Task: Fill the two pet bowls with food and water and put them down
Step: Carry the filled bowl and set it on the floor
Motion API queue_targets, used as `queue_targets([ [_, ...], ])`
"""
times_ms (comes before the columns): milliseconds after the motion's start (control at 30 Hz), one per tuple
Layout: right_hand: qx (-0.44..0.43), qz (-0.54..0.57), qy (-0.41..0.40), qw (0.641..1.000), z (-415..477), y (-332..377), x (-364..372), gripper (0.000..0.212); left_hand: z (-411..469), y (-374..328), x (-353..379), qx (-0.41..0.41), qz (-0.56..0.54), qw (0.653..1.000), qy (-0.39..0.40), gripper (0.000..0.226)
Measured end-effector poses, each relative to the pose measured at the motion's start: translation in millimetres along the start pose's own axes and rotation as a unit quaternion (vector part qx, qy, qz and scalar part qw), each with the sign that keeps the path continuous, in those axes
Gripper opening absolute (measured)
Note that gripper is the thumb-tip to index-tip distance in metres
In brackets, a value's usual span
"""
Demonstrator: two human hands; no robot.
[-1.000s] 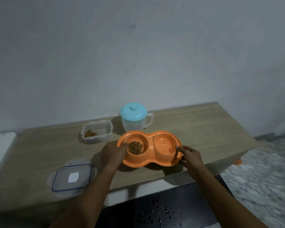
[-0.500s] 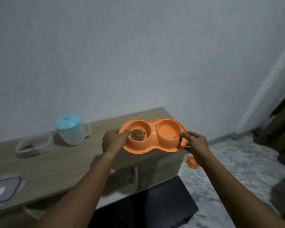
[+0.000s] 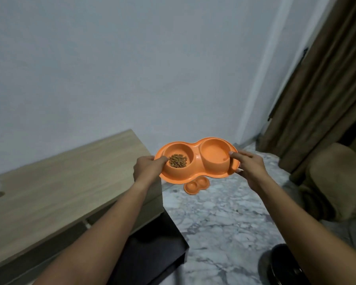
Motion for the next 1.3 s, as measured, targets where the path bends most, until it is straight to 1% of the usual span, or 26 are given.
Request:
queue_targets([
  [67, 0.005, -0.009, -0.01, 1.0, 19, -4, -16, 0.015, 6, -3, 32, 0.0, -0.005, 1.0, 0.011, 0.032],
  [100, 0.009, -0.013, -0.014, 1.0, 29, -7, -23, 0.015, 9, -4, 49, -0.002, -0.009, 1.0, 0.015, 0.034],
  [167, 0.022, -0.019, -0.027, 0.999, 57, -16, -37, 0.024, 18, -9, 85, 0.002, -0.009, 1.0, 0.025, 0.042],
  [200, 0.024, -0.021, -0.029, 0.999, 67, -19, -40, 0.026, 23, -10, 97, 0.004, -0.016, 0.999, 0.031, 0.044],
  [267, 0.033, -0.029, -0.035, 0.998, 113, -32, -46, 0.025, 55, -2, 143, -0.007, -0.023, 0.999, 0.023, 0.038],
  [333, 0.043, -0.029, -0.029, 0.998, 133, -43, -43, 0.027, 70, 2, 159, -0.006, -0.016, 1.0, 0.01, 0.029],
  [400, 0.057, -0.039, -0.024, 0.997, 174, -60, -35, 0.026, 105, 18, 193, -0.017, -0.017, 1.0, -0.013, 0.026],
  [467, 0.076, -0.051, -0.015, 0.996, 209, -80, -23, 0.022, 133, 32, 221, -0.034, -0.025, 0.999, -0.012, 0.024],
  [533, 0.099, -0.075, -0.005, 0.992, 256, -104, -6, 0.024, 170, 55, 255, -0.061, -0.032, 0.997, -0.023, 0.009],
  [600, 0.124, -0.111, 0.009, 0.986, 291, -130, 11, 0.023, 195, 86, 275, -0.088, -0.025, 0.995, -0.032, 0.031],
  [633, 0.135, -0.122, 0.025, 0.983, 310, -144, 23, 0.023, 210, 103, 286, -0.101, -0.025, 0.994, -0.04, 0.031],
  [667, 0.147, -0.143, 0.041, 0.978, 338, -164, 39, 0.024, 233, 125, 301, -0.12, -0.029, 0.991, -0.048, 0.026],
  [733, 0.158, -0.167, 0.045, 0.972, 360, -184, 50, 0.029, 247, 150, 313, -0.147, -0.052, 0.986, -0.054, 0.02],
  [800, 0.168, -0.194, 0.079, 0.963, 403, -237, 82, 0.032, 284, 210, 333, -0.188, -0.026, 0.978, -0.09, 0.013],
  [900, 0.181, -0.216, 0.123, 0.952, 450, -321, 122, 0.042, 323, 317, 360, -0.236, -0.022, 0.962, -0.138, 0.029],
  [967, 0.183, -0.223, 0.148, 0.946, 477, -384, 151, 0.043, 341, 383, 374, -0.271, -0.027, 0.946, -0.175, 0.031],
  [1033, 0.184, -0.231, 0.165, 0.941, 501, -448, 177, 0.039, 359, 433, 388, -0.274, -0.043, 0.939, -0.204, 0.02],
  [1067, 0.18, -0.238, 0.187, 0.936, 517, -493, 195, 0.033, 373, 473, 398, -0.269, -0.036, 0.936, -0.225, 0.016],
  [1133, 0.176, -0.259, 0.213, 0.926, 538, -554, 220, 0.023, 392, 527, 410, -0.272, -0.033, 0.93, -0.247, 0.017],
  [1200, 0.158, -0.282, 0.236, 0.916, 560, -624, 246, 0.02, 412, 595, 428, -0.284, -0.019, 0.921, -0.267, 0.023],
  [1233, 0.149, -0.296, 0.248, 0.91, 569, -653, 258, 0.023, 420, 621, 435, -0.291, -0.012, 0.917, -0.273, 0.024],
  [1267, 0.141, -0.307, 0.258, 0.905, 578, -686, 269, 0.033, 428, 650, 442, -0.293, -0.011, 0.912, -0.285, 0.024],
  [1300, 0.132, -0.313, 0.269, 0.901, 586, -715, 279, 0.048, 435, 673, 447, -0.293, -0.02, 0.909, -0.295, 0.024],
])
Point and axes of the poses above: each hand's wrist, its own z-axis towards the middle knuckle, its own x-axis out of the palm, y = z × x, the point moved 7 cm from there along z, towards the middle knuckle, and after that the axes turned 4 degrees about -y, right-handed, at the moved point
